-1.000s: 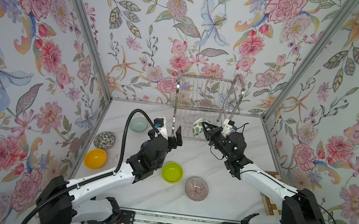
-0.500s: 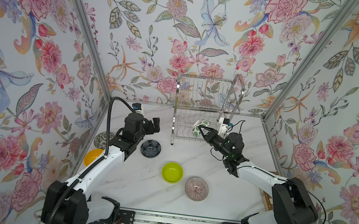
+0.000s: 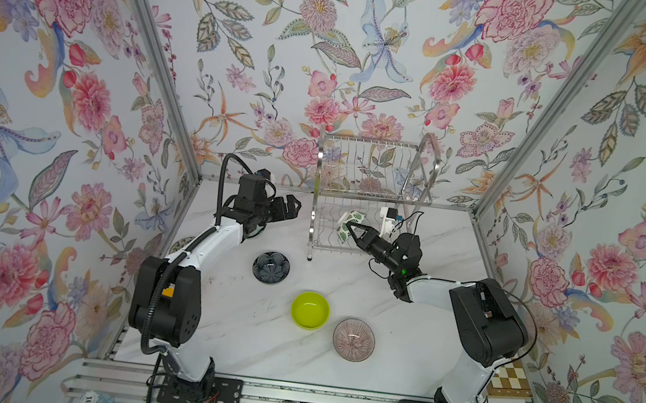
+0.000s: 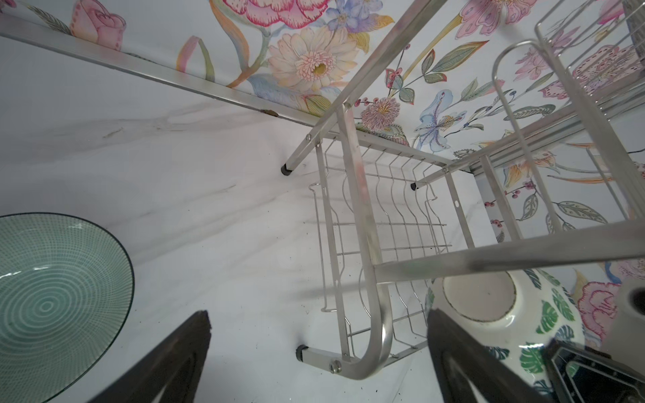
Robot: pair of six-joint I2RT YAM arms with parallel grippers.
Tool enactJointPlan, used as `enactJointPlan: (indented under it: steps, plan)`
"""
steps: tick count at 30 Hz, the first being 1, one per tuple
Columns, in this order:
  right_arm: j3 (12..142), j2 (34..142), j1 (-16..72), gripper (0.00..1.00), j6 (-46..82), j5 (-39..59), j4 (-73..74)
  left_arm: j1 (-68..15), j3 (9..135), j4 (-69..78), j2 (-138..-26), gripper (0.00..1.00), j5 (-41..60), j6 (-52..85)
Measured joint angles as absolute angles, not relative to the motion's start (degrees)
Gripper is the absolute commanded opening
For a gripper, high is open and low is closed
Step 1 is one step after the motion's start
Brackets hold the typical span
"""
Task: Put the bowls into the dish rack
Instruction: 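Carry the leaf-print bowl into the lower rack tier with the right gripper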
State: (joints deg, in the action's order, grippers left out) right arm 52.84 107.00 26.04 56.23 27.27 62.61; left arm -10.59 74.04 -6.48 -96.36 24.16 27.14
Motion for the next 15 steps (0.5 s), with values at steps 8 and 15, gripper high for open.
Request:
enactJointPlan:
  steps: [8,15]
  plan:
    - [62.7,116.8,25.4,0.0,58.2,28.1,65.8,-6.5,72.1,4.1,-97.3,0.99,36.8,32.8]
    - [70.7,124.2,25.4,0.0,61.0,28.1,67.5,-5.5,69.1,13.3,-101.2,0.99,43.9,39.4]
